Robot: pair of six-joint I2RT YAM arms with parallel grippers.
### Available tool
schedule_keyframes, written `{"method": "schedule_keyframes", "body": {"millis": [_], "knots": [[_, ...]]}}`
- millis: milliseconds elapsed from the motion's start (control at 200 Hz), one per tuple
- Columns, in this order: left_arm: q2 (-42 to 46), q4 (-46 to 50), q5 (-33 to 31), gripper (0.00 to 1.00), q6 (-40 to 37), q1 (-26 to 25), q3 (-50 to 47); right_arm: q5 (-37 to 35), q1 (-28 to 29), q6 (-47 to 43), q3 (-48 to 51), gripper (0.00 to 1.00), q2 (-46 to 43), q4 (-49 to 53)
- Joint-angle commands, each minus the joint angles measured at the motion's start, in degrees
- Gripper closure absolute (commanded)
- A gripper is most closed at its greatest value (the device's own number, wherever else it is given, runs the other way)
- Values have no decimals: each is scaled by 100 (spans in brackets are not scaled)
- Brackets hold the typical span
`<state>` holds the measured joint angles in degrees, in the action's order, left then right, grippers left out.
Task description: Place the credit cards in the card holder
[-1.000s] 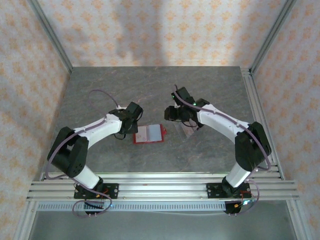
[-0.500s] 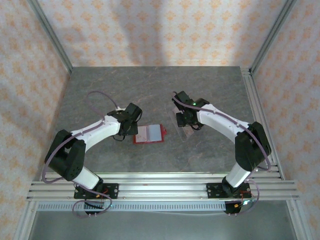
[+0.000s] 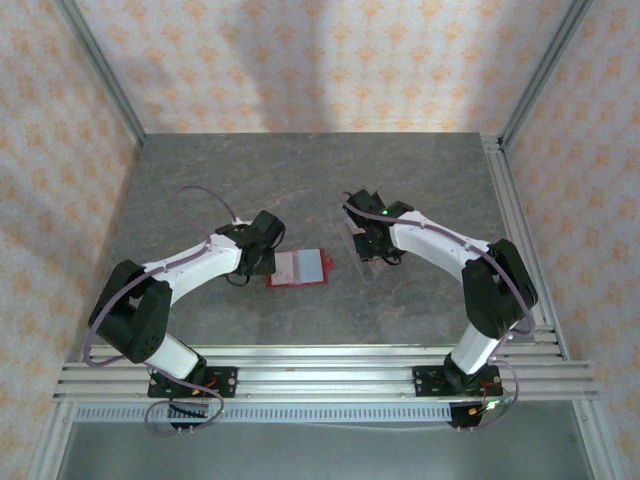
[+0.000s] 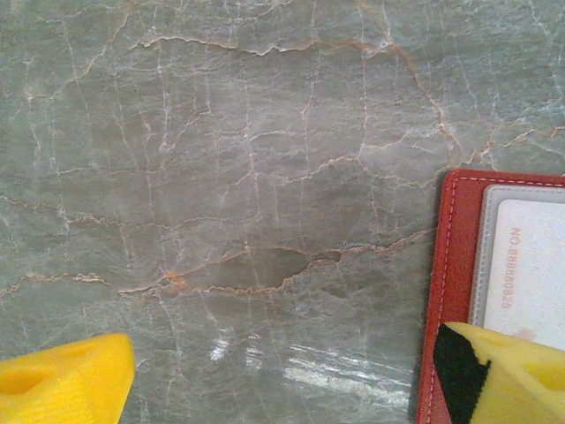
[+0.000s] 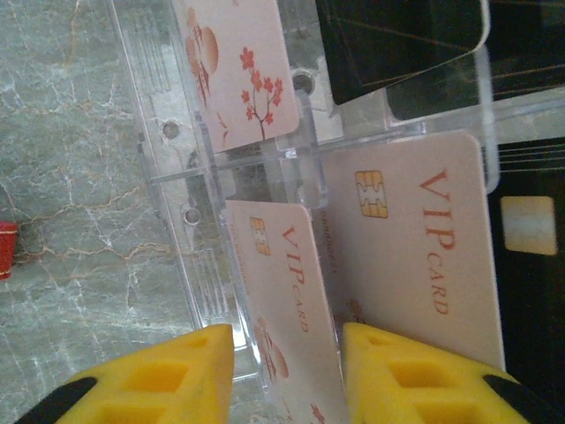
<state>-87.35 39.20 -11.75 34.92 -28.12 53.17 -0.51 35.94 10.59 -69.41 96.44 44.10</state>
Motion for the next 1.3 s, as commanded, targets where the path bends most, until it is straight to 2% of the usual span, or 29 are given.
{"method": "schedule_keyframes", "body": {"millis": [0,340,516,686,831,1016,1296], "knots": [[141,106,-63,11,121,-36,-30,-2,27,-6,109,67,60,-13],[61,-32,31,10,36,-101,-5,207,44,133,-45,58,-432,103],[-30,-261,172,10,-17,-222,-18,918,282,441,-241,57,-407,-208],[-240,-383,147,10,62,-407,-16,1865,503,1074,-124,57,-84,-1161],[-360,-482,102,10,180,-414,-116,2299,648,1535,35,57,192,-1834],[-475,-544,-7,10,244,-416,-259,2428,776,1830,244,58,435,-2233],[-556,-597,-39,10,253,-414,-368,2504,817,2315,888,59,300,-2757]]}}
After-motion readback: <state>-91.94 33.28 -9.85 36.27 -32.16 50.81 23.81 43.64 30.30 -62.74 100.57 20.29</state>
